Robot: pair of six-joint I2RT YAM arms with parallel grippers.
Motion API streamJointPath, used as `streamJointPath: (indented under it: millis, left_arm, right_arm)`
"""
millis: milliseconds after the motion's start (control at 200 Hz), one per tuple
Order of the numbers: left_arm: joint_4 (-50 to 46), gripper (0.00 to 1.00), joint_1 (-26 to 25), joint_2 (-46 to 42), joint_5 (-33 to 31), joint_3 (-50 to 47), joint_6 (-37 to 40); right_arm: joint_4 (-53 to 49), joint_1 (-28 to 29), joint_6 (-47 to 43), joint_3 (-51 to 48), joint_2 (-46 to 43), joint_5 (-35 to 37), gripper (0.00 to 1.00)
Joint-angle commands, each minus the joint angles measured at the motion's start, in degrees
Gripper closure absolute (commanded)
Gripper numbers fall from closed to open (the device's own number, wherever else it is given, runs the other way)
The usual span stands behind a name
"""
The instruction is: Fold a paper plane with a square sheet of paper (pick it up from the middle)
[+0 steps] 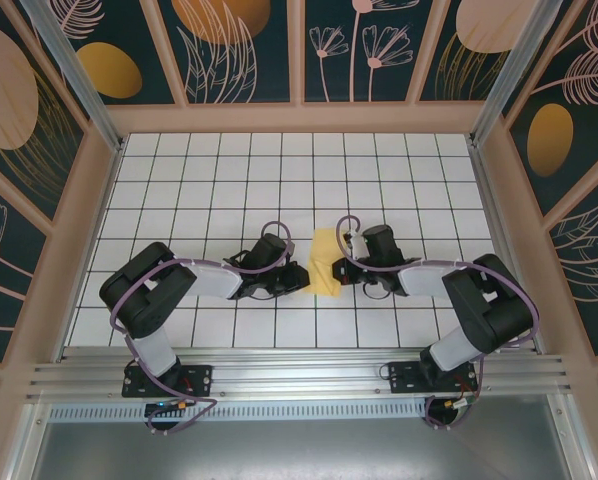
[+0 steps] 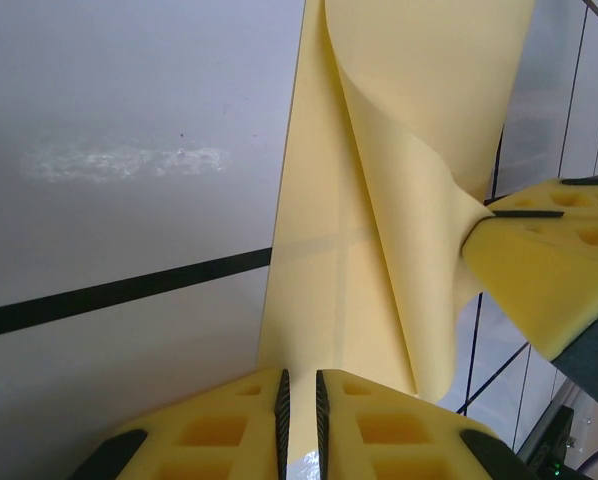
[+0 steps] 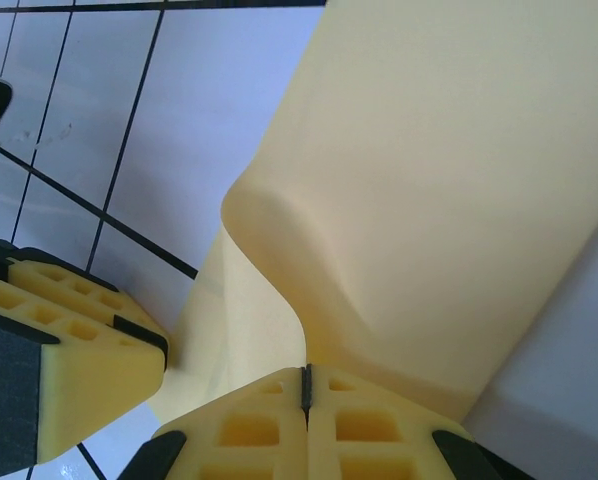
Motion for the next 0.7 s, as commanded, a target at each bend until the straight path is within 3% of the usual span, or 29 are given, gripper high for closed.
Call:
streamJointPath:
  millis: [0, 355, 696]
  left_arm:
    - [-2.7, 0.81, -0.4, 4.1, -2.9, 0.2, 2.1]
    - [-4.8, 0.81, -0.5, 4.1, -3.6, 1.7, 3.1]
    - [-1.5, 0.73, -0.5, -2.7, -3.0, 3.0, -0.5]
  right_arm:
    - [-1.9, -0.6, -3.8, 2.0, 0.6, 1.0, 0.98]
    - [-3.9, -0.6, -10.3, 2.8, 1.2, 3.4, 0.97]
    - [-2.1, -0.7, -7.5, 2.4, 1.7, 1.2, 0.98]
